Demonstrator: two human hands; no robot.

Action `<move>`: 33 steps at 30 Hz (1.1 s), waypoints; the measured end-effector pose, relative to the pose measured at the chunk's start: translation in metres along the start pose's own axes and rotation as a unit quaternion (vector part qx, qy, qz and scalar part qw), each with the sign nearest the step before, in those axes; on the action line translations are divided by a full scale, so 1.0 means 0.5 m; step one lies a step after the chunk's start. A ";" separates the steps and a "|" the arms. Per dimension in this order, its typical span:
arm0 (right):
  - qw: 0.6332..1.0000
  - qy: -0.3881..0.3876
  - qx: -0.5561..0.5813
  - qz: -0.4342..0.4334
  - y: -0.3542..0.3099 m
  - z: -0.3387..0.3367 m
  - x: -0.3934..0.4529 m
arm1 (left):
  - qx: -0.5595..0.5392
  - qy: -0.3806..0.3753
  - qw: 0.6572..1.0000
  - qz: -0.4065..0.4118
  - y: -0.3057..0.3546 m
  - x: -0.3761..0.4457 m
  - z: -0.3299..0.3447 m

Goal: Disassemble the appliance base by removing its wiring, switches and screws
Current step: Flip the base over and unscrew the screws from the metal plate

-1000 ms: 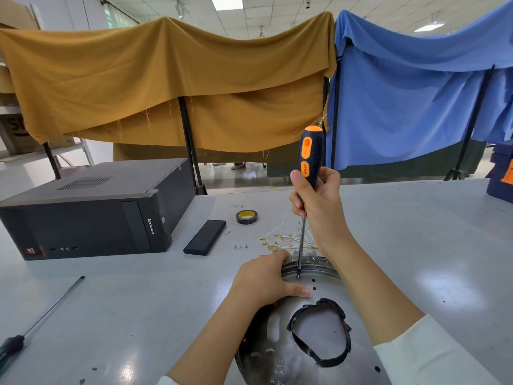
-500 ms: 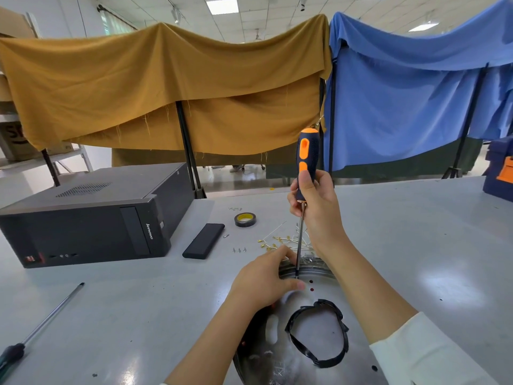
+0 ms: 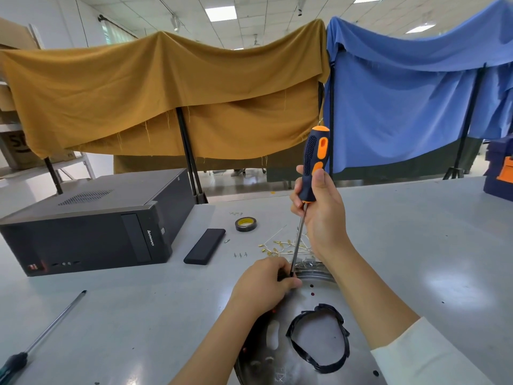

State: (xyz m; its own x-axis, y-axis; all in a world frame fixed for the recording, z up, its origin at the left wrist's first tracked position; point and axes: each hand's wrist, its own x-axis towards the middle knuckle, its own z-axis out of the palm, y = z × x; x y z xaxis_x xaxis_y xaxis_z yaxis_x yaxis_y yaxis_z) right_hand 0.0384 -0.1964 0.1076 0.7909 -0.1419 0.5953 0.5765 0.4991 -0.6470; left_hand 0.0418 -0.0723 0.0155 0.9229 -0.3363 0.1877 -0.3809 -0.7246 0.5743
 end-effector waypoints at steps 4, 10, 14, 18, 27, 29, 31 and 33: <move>0.999 0.020 -0.045 0.009 -0.016 0.006 0.005 | -0.021 0.004 1.000 -0.009 -0.001 0.002 -0.002; 0.922 -0.036 -0.386 -0.015 -0.090 0.003 0.014 | -0.145 -0.023 0.989 -0.025 0.000 0.007 -0.017; 0.881 -0.054 -0.461 0.092 -0.167 -0.004 0.027 | -0.258 0.020 0.963 -0.072 0.000 0.003 -0.030; 0.875 -0.076 -0.449 0.164 -0.221 -0.005 0.020 | -0.372 0.014 0.923 -0.100 -0.003 -0.001 -0.052; 0.939 0.158 -0.302 0.039 -0.229 -0.033 0.003 | -0.536 0.050 0.833 -0.126 -0.040 -0.006 -0.083; 0.934 0.026 -0.351 0.054 -0.185 -0.041 -0.017 | -0.568 0.110 0.800 -0.161 -0.060 -0.002 -0.083; 0.900 -0.123 -0.407 0.098 -0.121 -0.063 -0.044 | -0.544 0.164 0.799 -0.197 -0.084 0.000 -0.086; 0.827 -0.230 -0.496 0.129 -0.058 -0.087 -0.065 | -0.449 0.194 0.842 -0.227 -0.120 -0.005 -0.087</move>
State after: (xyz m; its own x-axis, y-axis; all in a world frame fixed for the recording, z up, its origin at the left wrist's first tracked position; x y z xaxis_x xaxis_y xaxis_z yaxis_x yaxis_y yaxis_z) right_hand 0.0047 -0.2436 0.0860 0.8836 0.3145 0.3470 0.4660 -0.5179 -0.7174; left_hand 0.0651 -0.0016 0.0152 0.9771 0.2015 -0.0683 0.0528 0.0813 0.9953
